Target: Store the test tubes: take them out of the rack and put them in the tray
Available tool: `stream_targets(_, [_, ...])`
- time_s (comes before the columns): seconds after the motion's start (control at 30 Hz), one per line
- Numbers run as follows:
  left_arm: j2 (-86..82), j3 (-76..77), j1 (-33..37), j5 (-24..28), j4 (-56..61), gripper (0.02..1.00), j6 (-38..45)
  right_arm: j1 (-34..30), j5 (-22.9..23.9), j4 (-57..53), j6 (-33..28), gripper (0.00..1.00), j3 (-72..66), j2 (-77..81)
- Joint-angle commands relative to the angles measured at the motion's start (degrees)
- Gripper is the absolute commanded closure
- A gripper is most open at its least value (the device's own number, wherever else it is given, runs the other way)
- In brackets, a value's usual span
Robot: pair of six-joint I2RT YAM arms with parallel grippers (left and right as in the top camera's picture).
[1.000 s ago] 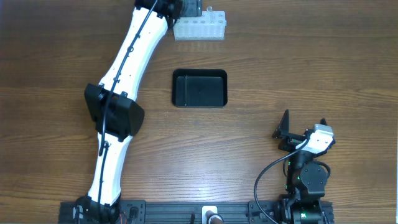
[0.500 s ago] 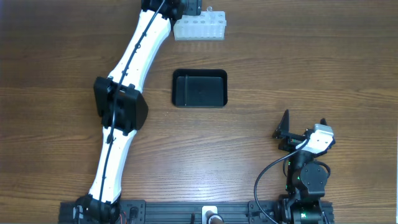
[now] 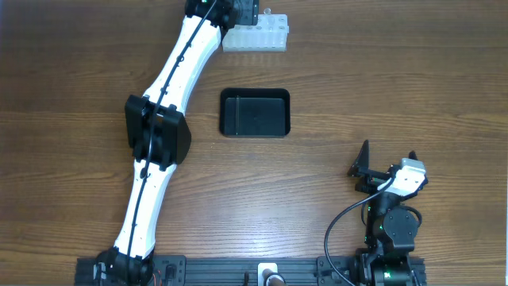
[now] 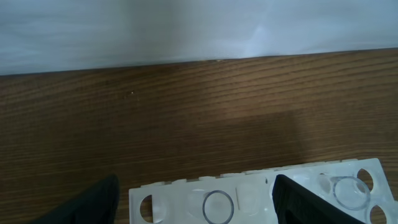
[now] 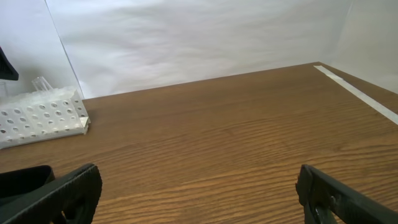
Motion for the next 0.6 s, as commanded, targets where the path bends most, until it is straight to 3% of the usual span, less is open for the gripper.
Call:
stream_targets(0.03, [2.38, 0.83, 0.20, 0.85, 0.22, 0.240, 1.09, -0.26, -0.09, -0.15, -0.33, 0.009, -0.31, -0.61])
stream_targets(0.3, [3.13, 0.83, 0.15, 0.90, 0.20, 0.253, 1.09, -0.26, -0.09, -0.15, -0.33, 0.009, -0.31, -0.61])
stream_targets(0.43, [3.13, 0.83, 0.15, 0.87, 0.20, 0.314, 1.09, -0.26, -0.09, -0.15, -0.33, 0.009, -0.31, -0.61])
stream_targets(0.6, [3.13, 0.83, 0.15, 0.87, 0.22, 0.487, 1.07, -0.26, -0.09, -0.15, -0.31, 0.009, -0.31, -0.61])
